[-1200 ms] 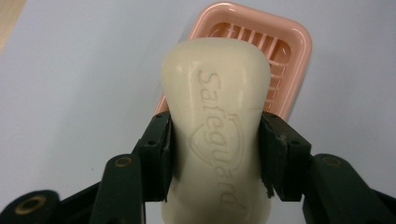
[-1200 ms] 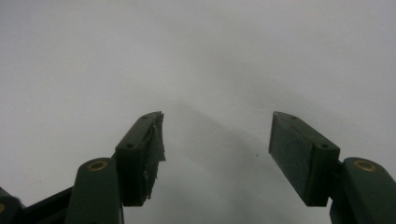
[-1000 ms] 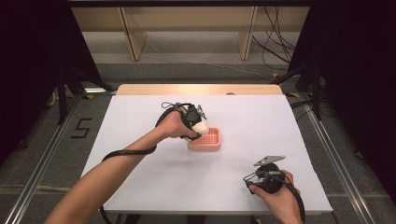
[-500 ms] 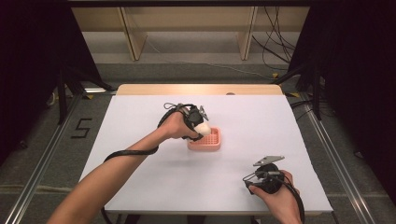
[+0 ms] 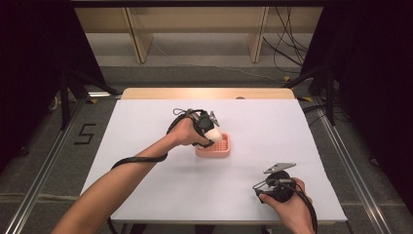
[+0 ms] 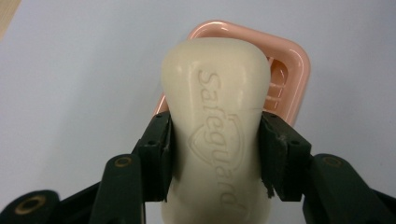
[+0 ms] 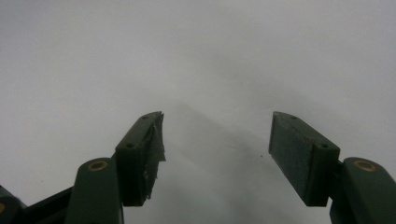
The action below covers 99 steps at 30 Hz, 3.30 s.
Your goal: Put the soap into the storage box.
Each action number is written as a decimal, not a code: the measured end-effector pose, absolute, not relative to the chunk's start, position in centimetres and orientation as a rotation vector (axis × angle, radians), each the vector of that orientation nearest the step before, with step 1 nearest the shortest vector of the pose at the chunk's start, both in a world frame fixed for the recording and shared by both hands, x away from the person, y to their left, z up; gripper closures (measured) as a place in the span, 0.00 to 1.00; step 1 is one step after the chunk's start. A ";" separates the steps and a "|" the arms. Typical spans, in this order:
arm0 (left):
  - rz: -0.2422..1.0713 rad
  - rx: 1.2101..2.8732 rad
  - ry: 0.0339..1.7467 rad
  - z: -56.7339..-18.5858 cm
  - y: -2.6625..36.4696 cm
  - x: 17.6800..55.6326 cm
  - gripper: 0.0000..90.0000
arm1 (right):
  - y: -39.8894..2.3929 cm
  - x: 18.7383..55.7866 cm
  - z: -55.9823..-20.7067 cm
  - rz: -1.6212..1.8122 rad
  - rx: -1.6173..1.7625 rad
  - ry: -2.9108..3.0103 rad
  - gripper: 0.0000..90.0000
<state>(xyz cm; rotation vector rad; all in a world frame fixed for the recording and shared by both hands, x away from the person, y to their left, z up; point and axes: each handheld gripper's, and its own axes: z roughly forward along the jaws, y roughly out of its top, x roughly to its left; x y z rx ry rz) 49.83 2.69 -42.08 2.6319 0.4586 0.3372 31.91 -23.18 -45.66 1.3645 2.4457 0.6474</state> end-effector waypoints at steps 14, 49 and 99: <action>0.327 2.642 0.462 -42.5 2.5 49.8 0.54 | -23.2 31.9 -45.7 0.643 1.358 2.450 0.40; 0.295 2.683 0.471 -43.6 2.2 50.3 0.54 | -23.2 31.8 -45.7 0.654 1.362 2.452 0.40; 0.309 2.401 0.702 -42.1 13.8 41.5 0.41 | -22.9 31.8 -45.7 0.647 1.364 2.448 0.39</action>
